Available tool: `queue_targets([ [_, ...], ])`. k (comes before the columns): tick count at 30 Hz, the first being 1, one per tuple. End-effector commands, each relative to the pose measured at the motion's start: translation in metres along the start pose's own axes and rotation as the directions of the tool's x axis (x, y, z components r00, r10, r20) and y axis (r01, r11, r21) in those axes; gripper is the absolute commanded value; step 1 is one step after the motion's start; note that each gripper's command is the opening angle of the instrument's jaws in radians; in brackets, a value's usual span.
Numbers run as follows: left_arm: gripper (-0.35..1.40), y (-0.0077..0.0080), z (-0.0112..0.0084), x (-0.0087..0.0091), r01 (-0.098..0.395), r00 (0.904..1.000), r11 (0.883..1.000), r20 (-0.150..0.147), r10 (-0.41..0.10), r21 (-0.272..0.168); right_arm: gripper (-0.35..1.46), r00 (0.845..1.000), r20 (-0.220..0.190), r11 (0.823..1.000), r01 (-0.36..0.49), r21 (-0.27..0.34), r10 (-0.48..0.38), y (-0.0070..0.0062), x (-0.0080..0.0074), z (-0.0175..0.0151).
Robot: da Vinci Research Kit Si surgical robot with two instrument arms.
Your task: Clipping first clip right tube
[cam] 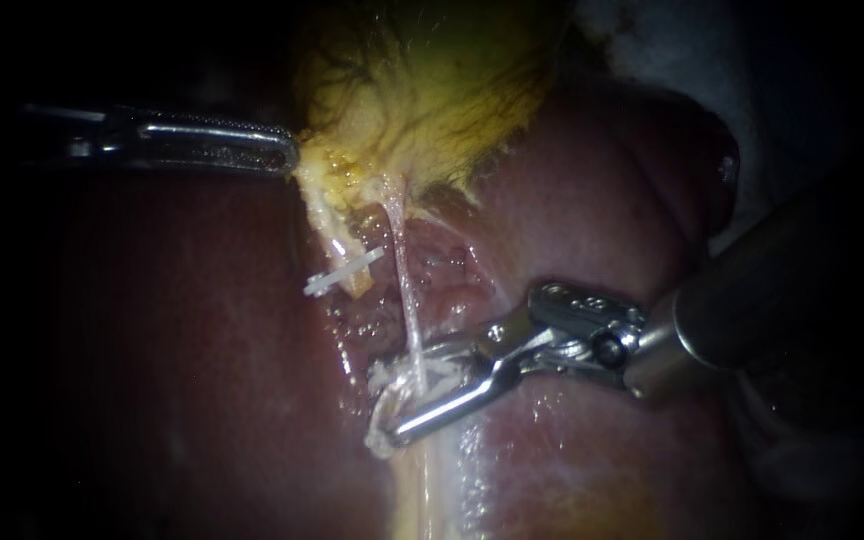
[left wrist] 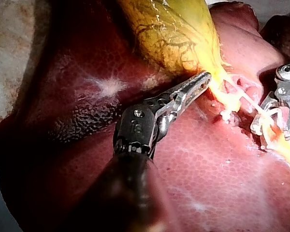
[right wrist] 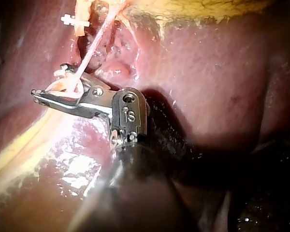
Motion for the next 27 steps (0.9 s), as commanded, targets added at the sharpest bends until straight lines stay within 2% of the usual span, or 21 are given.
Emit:
queue_targets([
  [1, -0.35, 0.0000, 0.0000, 0.0000, 0.000, 1.0000, 1.000, 0.000, 0.000, 0.000, 0.54, 1.000, -0.002, 1.000, 0.000, 0.009, 0.000, -0.0003, 0.0000, 0.0001],
  [13, -0.35, 0.0000, 0.0000, 0.0000, 0.000, 1.0000, 1.000, 0.000, 0.000, 0.000, 0.53, 1.000, -0.015, 0.992, -0.011, 0.122, 0.013, -0.0028, -0.0001, 0.0011],
  [19, -0.35, 0.0000, 0.0000, 0.0000, 0.000, 1.0000, 1.000, 0.000, 0.000, 0.000, 0.52, 0.999, -0.041, 0.995, -0.016, 0.100, 0.020, -0.0031, 0.0003, 0.0011],
  [27, -0.35, 0.0000, 0.0000, 0.0000, 0.000, 1.0000, 1.000, 0.000, 0.000, 0.000, 0.50, 0.999, -0.040, 0.995, -0.020, 0.099, 0.024, -0.0033, 0.0010, 0.0009],
])
